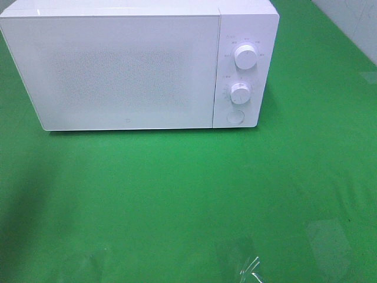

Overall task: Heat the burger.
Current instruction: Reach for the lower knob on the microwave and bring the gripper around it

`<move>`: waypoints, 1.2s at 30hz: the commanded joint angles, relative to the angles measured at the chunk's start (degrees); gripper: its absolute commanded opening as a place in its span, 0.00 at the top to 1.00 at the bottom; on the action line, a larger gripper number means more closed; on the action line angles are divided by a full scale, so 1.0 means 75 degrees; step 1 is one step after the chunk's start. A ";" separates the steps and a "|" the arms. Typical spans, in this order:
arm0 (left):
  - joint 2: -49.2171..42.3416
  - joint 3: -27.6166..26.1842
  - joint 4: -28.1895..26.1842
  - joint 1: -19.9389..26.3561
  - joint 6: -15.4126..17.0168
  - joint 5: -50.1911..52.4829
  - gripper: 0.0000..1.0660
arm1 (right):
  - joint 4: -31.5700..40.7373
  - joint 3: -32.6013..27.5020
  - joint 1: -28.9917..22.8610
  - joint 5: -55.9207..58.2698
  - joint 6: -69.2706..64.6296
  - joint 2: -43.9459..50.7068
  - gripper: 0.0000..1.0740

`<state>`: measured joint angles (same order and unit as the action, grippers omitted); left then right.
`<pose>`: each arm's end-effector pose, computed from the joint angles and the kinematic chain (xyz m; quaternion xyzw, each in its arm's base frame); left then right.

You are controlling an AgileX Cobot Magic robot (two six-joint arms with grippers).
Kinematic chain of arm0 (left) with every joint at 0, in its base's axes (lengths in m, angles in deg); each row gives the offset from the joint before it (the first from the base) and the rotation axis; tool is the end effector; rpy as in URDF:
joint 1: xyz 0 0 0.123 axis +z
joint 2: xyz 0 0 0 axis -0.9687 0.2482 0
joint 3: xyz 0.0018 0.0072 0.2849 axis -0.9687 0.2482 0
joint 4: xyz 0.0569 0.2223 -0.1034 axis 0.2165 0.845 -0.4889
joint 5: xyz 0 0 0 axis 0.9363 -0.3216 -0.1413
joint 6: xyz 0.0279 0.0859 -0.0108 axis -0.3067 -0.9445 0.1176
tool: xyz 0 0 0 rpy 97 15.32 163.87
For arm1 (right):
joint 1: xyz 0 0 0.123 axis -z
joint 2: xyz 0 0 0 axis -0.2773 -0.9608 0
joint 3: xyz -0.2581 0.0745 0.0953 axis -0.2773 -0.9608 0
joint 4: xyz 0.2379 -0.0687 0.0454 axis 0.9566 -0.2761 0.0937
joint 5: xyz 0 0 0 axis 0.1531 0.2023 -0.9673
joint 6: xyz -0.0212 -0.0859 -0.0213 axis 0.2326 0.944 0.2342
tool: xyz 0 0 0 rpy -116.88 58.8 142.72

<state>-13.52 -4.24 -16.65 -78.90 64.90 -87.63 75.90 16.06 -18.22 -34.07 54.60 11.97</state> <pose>0.2112 -0.0225 0.2855 0.0211 0.9909 -0.0625 0.1175 -0.0007 -0.0006 0.2834 -0.0062 0.8270 0.0131 0.5620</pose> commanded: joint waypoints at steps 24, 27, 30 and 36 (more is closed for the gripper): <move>-0.5531 0.2972 0.0290 0.0244 0.0275 0.1230 0.08 | -0.0015 -0.0015 0.0031 -0.0015 0.0053 0.0206 0.30; -0.6287 0.2995 0.0290 0.0244 0.0275 0.1360 0.08 | -0.0015 -0.0015 0.0031 -0.0015 0.0053 0.0206 0.30; -0.6639 0.2995 0.0290 0.0244 0.0275 0.1383 0.08 | -0.0015 -0.0015 0.0031 -0.0015 0.0053 0.0206 0.30; -0.7754 0.2987 0.0298 0.0244 0.0275 0.1031 0.08 | -0.0015 -0.0015 0.0031 -0.0015 0.0053 0.0206 0.30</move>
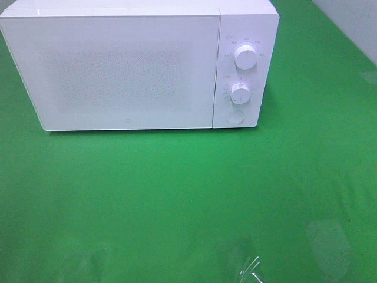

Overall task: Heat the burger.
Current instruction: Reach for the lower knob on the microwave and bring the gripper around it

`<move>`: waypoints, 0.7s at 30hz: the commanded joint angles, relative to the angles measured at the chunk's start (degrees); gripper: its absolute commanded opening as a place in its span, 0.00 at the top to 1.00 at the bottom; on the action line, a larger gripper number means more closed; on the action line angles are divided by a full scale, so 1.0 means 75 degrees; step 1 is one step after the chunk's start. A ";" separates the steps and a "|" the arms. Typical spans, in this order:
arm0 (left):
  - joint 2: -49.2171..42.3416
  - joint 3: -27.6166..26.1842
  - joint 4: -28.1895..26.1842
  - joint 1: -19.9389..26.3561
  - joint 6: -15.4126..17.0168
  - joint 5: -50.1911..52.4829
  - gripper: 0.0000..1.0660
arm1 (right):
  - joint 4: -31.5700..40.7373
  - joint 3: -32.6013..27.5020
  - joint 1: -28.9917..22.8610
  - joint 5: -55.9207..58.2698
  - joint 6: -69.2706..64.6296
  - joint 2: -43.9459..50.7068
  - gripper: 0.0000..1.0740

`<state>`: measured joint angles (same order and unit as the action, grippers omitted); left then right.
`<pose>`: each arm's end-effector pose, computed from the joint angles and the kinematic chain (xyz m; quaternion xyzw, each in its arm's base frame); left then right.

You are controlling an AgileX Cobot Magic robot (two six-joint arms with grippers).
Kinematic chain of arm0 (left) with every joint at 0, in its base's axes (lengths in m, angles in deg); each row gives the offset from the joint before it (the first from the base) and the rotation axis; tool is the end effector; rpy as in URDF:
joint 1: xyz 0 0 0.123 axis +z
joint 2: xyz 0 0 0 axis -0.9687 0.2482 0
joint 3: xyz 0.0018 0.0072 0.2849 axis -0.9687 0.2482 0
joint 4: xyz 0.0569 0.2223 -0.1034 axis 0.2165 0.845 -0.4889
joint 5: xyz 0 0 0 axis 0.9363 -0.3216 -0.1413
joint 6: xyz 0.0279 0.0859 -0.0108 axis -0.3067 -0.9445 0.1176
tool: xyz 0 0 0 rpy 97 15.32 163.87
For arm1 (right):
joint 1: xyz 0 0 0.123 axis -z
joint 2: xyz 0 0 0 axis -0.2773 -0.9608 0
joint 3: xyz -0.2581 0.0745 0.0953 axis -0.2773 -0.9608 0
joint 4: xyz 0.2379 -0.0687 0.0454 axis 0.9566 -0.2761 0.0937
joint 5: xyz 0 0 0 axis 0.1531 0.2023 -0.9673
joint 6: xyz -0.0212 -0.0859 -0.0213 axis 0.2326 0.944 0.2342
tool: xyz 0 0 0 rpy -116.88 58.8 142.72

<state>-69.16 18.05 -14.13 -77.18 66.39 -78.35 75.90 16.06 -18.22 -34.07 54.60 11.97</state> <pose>0.0362 -0.0072 0.2946 0.0073 0.8811 -0.0481 0.4705 -0.0007 -0.0006 0.2834 -0.0062 0.8270 0.0131 0.5620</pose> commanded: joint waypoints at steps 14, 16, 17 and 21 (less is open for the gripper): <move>-0.1337 0.0229 0.0252 0.0015 0.0046 -0.0764 0.08 | -0.0015 -0.0015 0.0031 -0.0015 0.0053 0.0206 0.30; -0.1390 0.0229 0.0252 0.0015 0.0000 -0.0764 0.08 | -0.0015 -0.0015 0.0031 -0.0015 0.0053 0.0206 0.30; -0.1390 0.0229 0.0252 0.0015 0.0000 -0.0764 0.08 | -0.0015 -0.0015 0.0031 -0.0015 0.0053 0.0206 0.30; -0.1895 0.0229 0.0191 0.0015 0.0046 -0.0756 0.08 | -0.0015 -0.0015 0.0031 -0.0015 0.0053 0.0206 0.30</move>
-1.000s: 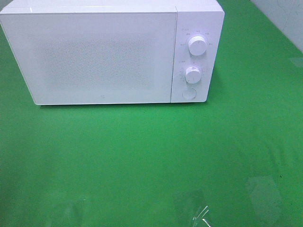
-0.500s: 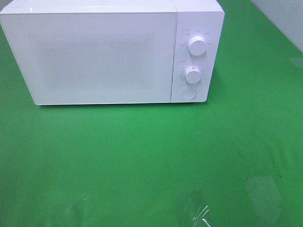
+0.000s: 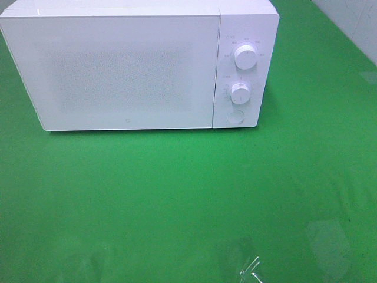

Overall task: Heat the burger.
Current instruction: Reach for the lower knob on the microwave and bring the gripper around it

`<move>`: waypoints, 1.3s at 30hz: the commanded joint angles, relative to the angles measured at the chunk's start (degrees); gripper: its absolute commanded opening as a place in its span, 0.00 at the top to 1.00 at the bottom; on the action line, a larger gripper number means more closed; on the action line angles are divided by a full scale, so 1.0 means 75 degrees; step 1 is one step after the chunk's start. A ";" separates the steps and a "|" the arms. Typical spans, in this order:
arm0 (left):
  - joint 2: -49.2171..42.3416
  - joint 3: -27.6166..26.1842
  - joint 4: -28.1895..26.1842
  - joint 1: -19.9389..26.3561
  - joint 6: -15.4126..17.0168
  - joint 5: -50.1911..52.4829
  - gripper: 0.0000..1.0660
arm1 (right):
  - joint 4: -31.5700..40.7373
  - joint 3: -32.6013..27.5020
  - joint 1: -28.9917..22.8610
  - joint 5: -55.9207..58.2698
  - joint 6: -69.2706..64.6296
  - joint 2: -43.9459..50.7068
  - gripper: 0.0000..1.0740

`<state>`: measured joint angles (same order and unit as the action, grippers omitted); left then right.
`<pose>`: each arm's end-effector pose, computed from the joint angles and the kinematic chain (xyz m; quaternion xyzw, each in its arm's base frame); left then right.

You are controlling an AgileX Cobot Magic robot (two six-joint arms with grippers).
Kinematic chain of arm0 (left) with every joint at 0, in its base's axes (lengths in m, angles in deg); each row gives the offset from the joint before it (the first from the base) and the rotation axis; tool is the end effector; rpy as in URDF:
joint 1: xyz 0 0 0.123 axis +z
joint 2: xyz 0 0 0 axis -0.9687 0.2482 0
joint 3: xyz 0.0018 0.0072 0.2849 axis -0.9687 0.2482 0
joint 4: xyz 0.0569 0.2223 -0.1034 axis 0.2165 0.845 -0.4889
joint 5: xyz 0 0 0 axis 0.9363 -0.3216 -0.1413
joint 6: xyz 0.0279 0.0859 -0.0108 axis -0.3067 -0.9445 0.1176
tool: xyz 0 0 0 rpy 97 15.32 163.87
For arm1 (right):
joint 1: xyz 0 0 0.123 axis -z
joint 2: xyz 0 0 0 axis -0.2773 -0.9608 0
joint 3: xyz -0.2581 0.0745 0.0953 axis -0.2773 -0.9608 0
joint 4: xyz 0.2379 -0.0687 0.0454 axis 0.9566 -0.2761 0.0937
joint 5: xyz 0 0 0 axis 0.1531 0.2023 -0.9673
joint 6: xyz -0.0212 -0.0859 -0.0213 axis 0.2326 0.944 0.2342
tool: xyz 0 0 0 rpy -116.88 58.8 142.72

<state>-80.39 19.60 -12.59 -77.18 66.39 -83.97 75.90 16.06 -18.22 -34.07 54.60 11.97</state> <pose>0.0014 -0.0045 0.2827 0.0123 0.8642 -0.0353 0.5018 -0.0007 -0.0006 0.2834 -0.0062 0.8270 0.0131 0.5620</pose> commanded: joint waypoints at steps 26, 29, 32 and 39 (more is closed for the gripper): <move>-0.0657 0.0023 0.0015 0.0008 0.0000 -0.0008 0.08 | -0.0015 -0.0015 0.0031 -0.0015 0.0038 0.0138 0.30; -0.0657 0.0023 0.0015 0.0008 0.0000 -0.0008 0.08 | -0.0015 -0.0015 0.0031 -0.0015 0.0038 0.0138 0.31; -0.0657 0.0023 0.0015 0.0008 0.0000 -0.0008 0.08 | -0.0008 -0.0015 0.0031 -0.0015 0.0038 0.0138 0.30; -0.0657 0.0023 0.0015 0.0008 0.0000 -0.0008 0.08 | -0.0008 -0.0015 0.0031 -0.0015 0.0038 0.0138 0.30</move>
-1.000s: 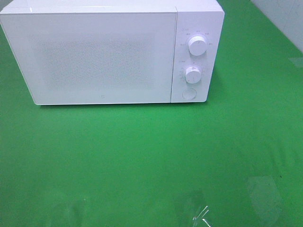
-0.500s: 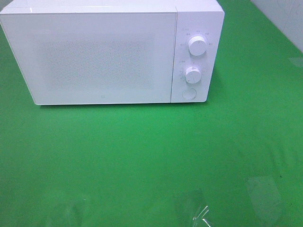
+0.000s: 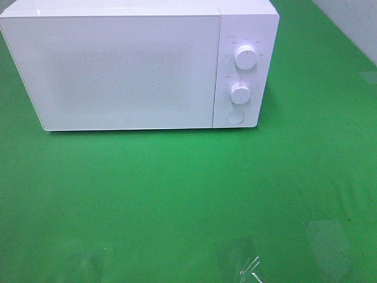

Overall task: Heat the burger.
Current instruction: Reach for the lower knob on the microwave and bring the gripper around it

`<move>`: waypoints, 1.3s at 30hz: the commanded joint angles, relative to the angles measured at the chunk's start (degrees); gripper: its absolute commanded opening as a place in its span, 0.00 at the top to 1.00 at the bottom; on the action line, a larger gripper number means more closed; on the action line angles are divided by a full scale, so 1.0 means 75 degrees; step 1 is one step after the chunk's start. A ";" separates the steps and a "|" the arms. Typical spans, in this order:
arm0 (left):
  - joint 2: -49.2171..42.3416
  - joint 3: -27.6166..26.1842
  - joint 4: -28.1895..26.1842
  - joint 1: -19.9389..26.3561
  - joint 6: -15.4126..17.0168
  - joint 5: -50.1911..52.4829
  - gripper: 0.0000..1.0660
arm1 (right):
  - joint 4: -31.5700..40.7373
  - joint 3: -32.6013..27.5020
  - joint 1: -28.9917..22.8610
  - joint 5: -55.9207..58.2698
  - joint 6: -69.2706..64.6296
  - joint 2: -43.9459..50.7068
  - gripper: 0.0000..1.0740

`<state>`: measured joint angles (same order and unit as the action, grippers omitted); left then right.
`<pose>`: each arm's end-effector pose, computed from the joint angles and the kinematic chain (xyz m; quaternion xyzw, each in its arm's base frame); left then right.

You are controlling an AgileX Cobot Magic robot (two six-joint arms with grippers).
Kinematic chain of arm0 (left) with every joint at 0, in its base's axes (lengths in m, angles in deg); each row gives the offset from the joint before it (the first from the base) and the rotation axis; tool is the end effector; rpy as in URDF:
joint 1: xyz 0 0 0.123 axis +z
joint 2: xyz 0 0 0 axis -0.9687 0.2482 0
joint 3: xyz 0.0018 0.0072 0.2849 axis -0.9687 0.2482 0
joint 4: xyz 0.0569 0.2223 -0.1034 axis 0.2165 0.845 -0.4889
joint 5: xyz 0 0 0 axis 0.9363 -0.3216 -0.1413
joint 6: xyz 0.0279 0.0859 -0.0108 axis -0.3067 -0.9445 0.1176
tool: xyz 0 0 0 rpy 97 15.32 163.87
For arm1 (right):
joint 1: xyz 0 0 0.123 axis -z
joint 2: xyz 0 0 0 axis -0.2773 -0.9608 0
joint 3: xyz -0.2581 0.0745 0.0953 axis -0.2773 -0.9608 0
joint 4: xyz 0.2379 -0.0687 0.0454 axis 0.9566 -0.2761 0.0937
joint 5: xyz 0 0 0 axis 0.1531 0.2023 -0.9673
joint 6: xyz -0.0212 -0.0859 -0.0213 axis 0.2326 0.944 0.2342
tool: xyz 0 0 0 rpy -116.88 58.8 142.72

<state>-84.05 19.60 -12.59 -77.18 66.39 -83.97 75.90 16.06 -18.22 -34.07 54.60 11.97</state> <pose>-0.0088 -0.0042 0.2825 0.0130 0.8477 -0.0356 0.5291 -0.0007 -0.0006 0.2834 -0.0062 0.8270 0.0131 0.5620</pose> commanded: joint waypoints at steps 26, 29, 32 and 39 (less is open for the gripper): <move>-0.0168 0.0023 0.0015 0.0008 0.0000 -0.0008 0.08 | -0.0214 -0.0275 0.0015 -0.2108 -0.0130 0.0115 0.31; -0.0168 0.0023 0.0015 0.0008 0.0000 -0.0008 0.08 | -0.0214 -0.0420 0.0015 -0.2445 -0.0130 0.0115 0.31; -0.0168 0.0023 0.0015 0.0008 0.0000 -0.0008 0.08 | -0.0214 -0.0504 0.0015 -0.2681 -0.0130 0.0069 0.31; -0.0160 0.0023 0.0015 0.0008 0.0000 -0.0008 0.08 | -0.0214 -0.0795 0.0015 -0.3438 -0.0138 -0.0718 0.31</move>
<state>-84.05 19.60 -12.59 -77.18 66.39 -83.97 74.53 10.68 -18.22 -57.50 54.09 7.50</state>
